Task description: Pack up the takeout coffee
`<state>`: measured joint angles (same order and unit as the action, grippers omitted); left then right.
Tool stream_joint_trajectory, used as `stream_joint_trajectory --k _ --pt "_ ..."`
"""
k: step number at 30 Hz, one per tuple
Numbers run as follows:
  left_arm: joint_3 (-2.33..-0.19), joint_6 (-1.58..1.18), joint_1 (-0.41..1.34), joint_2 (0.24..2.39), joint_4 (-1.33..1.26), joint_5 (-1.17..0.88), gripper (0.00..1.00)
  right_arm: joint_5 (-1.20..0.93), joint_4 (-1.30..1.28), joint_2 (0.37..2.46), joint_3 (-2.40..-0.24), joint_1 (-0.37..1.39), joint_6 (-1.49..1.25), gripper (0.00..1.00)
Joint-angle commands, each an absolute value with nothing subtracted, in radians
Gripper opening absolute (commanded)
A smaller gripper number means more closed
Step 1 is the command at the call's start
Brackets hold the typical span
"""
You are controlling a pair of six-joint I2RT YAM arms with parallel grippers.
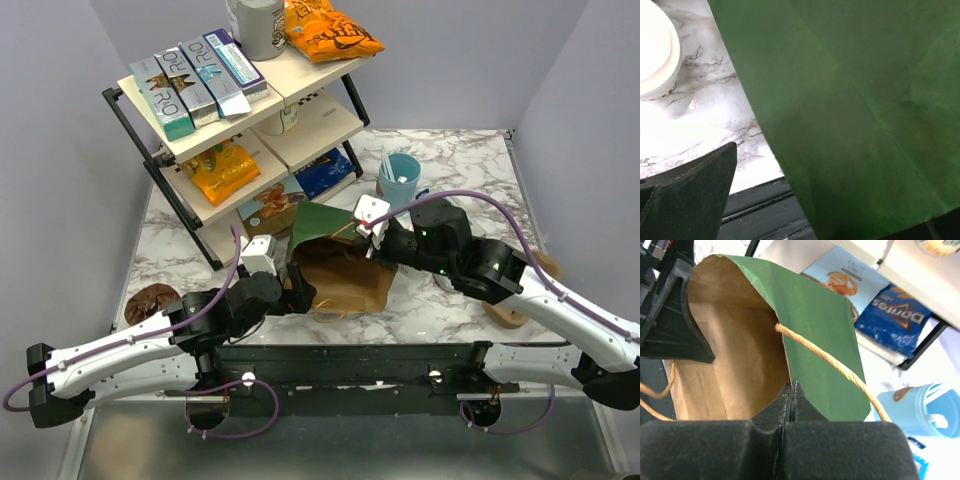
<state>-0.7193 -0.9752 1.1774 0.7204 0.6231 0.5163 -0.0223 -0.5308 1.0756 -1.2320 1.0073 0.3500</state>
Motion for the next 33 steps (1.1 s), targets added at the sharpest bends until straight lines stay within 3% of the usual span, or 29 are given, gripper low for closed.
stream_joint_trajectory --k 1,8,12,13,15,19,20,24,30,33 --pt "-0.73 -1.009 1.175 0.727 0.669 0.506 0.92 -0.005 -0.561 1.075 -1.27 1.016 0.235 0.01" --pt "-0.707 -1.06 1.175 0.746 0.684 0.509 0.59 0.035 -0.532 1.042 -1.184 1.017 0.103 0.01" --pt "-0.695 -1.089 1.175 0.753 0.681 0.503 0.41 -0.044 -0.485 1.016 -1.137 1.015 0.04 0.08" --pt "-0.698 -1.107 1.175 0.758 0.69 0.508 0.33 -0.061 -0.476 1.012 -1.128 1.015 0.031 0.09" --pt "-0.703 -1.114 1.175 0.778 0.69 0.515 0.24 -0.116 -0.468 1.015 -1.121 1.015 0.025 0.25" --pt "-0.733 -1.138 1.175 0.822 0.713 0.538 0.0 -0.186 -0.469 1.025 -1.143 1.016 0.002 0.44" --pt "-0.751 -1.144 1.175 0.834 0.721 0.543 0.0 -0.198 -0.474 1.023 -1.152 1.015 0.002 0.55" --pt "-0.808 -1.193 1.175 0.911 0.781 0.549 0.0 -0.256 -0.479 0.993 -1.222 1.016 -0.026 0.63" --pt "-0.934 -1.239 1.175 1.006 0.888 0.535 0.0 -0.446 -0.448 0.973 -1.312 1.029 -0.118 0.65" --pt "-0.992 -1.298 1.175 1.032 0.96 0.537 0.0 -0.431 -0.443 1.0 -1.316 1.129 -0.123 0.6"
